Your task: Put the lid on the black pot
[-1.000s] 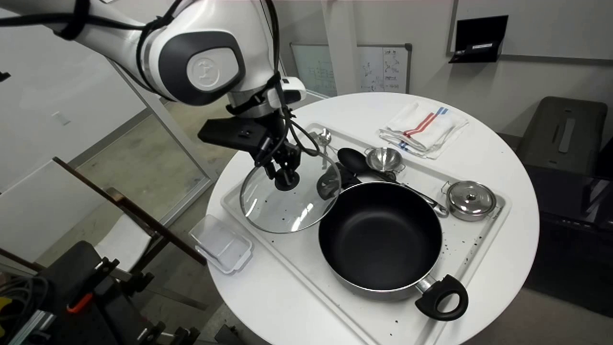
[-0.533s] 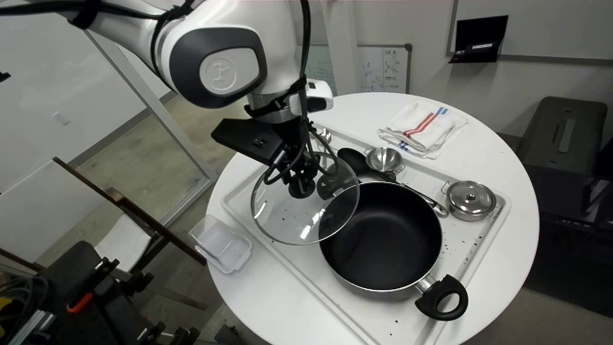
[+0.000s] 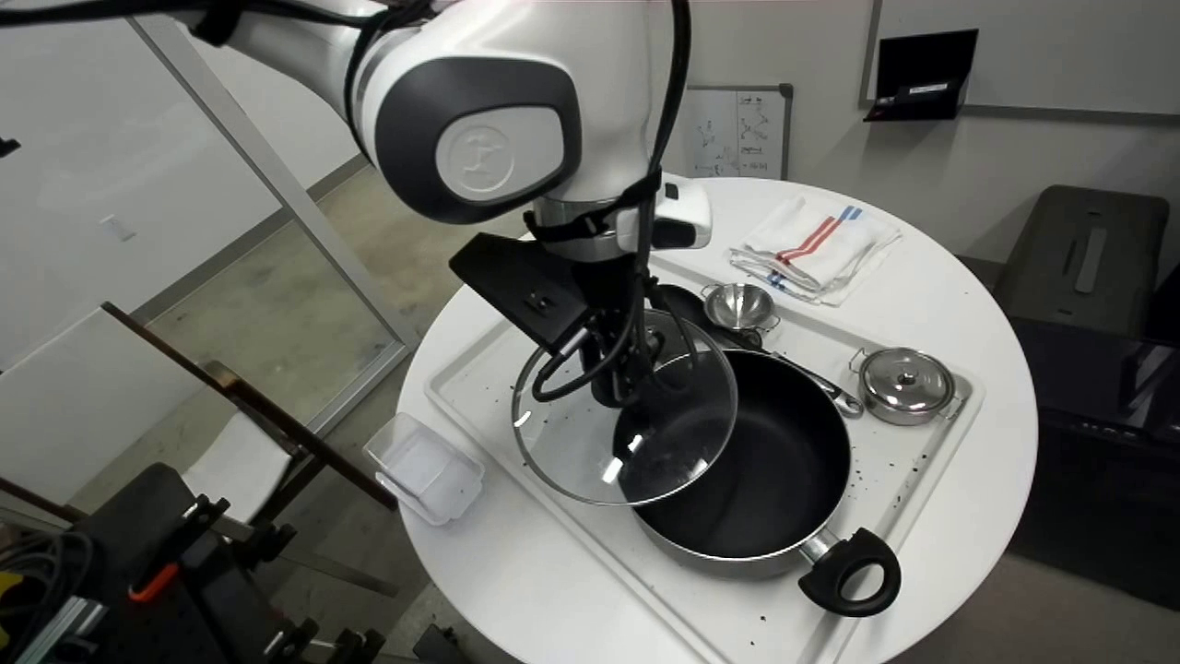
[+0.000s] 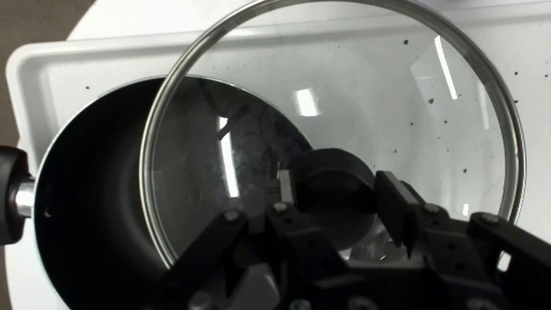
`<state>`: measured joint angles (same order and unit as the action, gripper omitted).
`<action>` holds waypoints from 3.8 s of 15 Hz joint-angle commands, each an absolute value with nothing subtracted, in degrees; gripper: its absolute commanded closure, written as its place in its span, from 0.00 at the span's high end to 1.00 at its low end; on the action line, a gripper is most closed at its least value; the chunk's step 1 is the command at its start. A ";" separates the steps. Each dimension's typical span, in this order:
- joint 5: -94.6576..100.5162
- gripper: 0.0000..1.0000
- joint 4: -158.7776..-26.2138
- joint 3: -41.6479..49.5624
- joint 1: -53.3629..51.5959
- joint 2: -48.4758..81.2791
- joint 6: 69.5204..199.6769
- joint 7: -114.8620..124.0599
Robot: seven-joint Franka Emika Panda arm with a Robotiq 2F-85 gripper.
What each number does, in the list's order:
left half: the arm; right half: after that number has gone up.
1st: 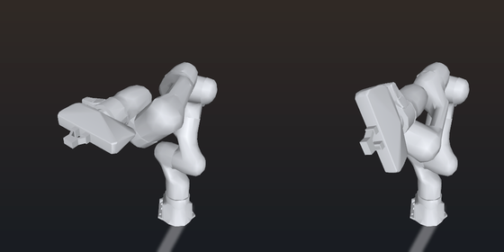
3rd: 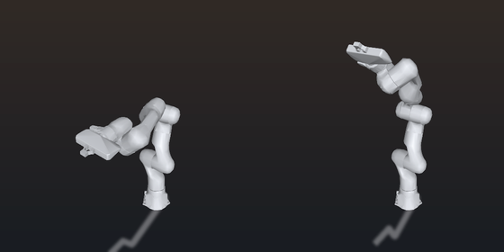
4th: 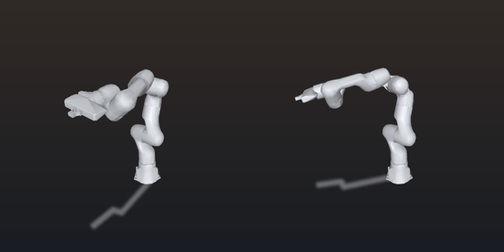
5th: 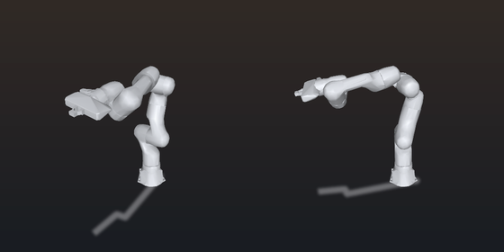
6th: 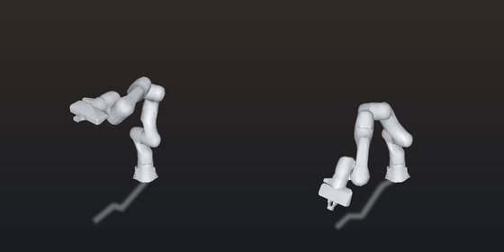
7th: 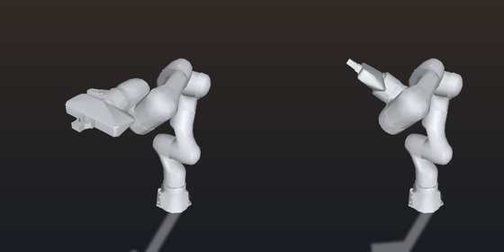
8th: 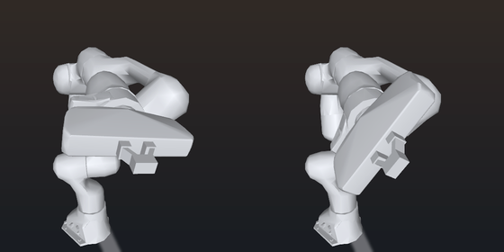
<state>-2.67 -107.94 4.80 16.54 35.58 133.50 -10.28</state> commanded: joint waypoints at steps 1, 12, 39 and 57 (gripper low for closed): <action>-5.14 0.24 -103.37 5.99 17.61 37.45 129.97 -7.66; -6.41 0.24 -96.55 9.13 20.02 41.44 127.40 -0.37; -6.26 0.24 -87.55 9.84 19.55 49.68 127.72 8.37; -7.01 0.24 -89.75 8.82 19.97 47.54 128.24 6.95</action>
